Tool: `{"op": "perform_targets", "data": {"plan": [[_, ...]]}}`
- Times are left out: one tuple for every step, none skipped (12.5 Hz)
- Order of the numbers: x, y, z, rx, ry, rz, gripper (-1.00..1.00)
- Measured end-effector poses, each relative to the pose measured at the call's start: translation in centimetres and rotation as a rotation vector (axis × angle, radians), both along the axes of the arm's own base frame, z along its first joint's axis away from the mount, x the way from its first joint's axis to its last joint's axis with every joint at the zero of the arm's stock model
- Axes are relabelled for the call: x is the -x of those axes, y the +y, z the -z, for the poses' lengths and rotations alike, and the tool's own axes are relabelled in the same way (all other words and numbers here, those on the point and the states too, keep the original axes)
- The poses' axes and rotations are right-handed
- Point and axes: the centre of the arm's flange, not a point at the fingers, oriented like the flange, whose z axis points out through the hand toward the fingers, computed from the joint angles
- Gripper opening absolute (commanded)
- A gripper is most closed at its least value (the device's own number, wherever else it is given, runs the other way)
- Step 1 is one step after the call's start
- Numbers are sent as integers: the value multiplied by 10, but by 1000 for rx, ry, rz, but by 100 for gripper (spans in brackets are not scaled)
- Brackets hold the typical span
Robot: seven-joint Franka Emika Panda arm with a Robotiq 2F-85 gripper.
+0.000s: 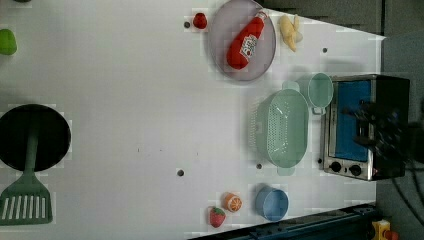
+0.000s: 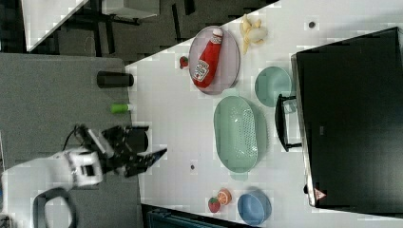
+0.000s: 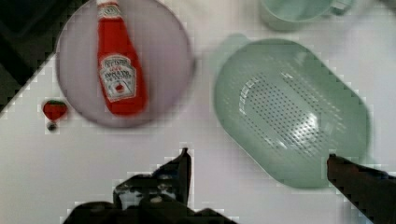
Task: Drag strainer left to right.
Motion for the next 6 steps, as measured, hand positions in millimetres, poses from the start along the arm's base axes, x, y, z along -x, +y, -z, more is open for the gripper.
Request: {"op": "perform_targets", "data": {"plan": [[14,-4,-12,19,24,-7,100],[29,-8,-24,17,65,2,100],[43,-12,-35,4,108,2,100],[52,-15,-50,7,113,-14,100],[55,-17,-67,6,106,-32,100],[54,-20,-86,0,95,-59,100]]}}
